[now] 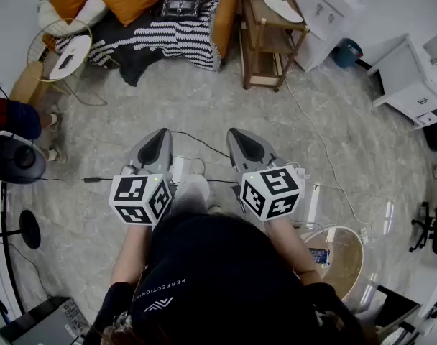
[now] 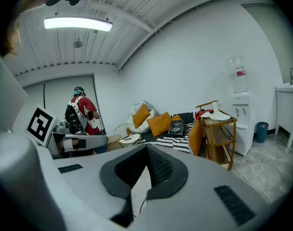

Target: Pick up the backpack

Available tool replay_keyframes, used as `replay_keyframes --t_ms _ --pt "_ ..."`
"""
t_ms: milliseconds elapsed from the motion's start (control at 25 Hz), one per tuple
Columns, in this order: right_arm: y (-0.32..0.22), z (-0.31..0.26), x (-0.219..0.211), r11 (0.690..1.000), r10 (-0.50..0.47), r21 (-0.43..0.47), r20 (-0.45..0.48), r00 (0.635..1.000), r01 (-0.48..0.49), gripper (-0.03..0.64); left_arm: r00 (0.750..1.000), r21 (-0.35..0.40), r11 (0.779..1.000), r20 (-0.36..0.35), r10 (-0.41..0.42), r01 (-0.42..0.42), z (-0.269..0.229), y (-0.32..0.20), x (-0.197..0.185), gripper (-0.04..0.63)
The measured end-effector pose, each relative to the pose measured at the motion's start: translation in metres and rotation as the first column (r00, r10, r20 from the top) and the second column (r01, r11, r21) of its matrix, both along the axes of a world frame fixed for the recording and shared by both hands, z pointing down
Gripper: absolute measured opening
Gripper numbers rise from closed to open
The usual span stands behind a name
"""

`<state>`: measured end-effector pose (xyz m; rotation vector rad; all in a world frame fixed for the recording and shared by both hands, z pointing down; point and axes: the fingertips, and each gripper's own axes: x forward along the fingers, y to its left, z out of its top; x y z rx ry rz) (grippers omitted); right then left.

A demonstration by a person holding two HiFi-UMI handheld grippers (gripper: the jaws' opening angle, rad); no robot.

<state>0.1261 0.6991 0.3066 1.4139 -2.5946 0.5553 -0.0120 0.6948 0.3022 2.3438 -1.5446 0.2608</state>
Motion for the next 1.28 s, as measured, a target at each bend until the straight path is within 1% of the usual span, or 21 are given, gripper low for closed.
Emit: replay_keyframes --t_ms 120,320,520,760,920,1080,1160,1280 --pt "-0.013 0.004 -0.002 1.000 0.009 -0.011 0.000 1.000 -0.009 -0.005 1.000 -0.013 1.000 -0.013 0.009 -0.009 0.005 -0.013 -0.001 0.006" --pt "-0.045 0.017 -0.007 0.999 0.013 -0.039 -0.013 1.000 -0.014 -0.005 0.998 -0.019 1.000 -0.061 0.018 -0.019 0.011 -0.047 -0.008 0.006" --pt "-0.096 0.027 -0.016 0.997 0.027 -0.070 -0.017 1.000 -0.028 -0.005 0.998 -0.022 0.999 -0.047 0.046 -0.047 0.018 -0.096 -0.015 0.008" --pt "-0.165 0.025 -0.037 0.997 0.021 -0.069 0.002 1.000 -0.021 -0.005 0.996 -0.055 0.996 -0.053 0.065 -0.068 0.024 -0.164 -0.030 0.006" --pt "-0.206 0.026 -0.054 0.998 0.004 -0.062 0.005 1.000 -0.003 -0.005 0.997 -0.060 0.996 -0.051 0.065 -0.068 0.027 -0.206 -0.044 0.006" --pt "-0.242 0.032 -0.067 0.997 -0.013 -0.075 0.009 1.000 0.013 -0.004 0.997 -0.069 0.996 -0.049 0.052 -0.056 0.032 -0.236 -0.056 0.006" --pt "-0.257 0.034 -0.076 0.997 -0.018 -0.075 0.002 1.000 0.018 -0.003 0.998 -0.073 0.996 -0.030 0.047 -0.049 0.034 -0.250 -0.066 0.006" --pt "-0.280 0.036 -0.087 0.997 -0.012 -0.076 -0.003 1.000 0.012 -0.003 0.997 -0.061 0.997 0.056 0.055 -0.052 0.036 -0.270 -0.081 0.006"
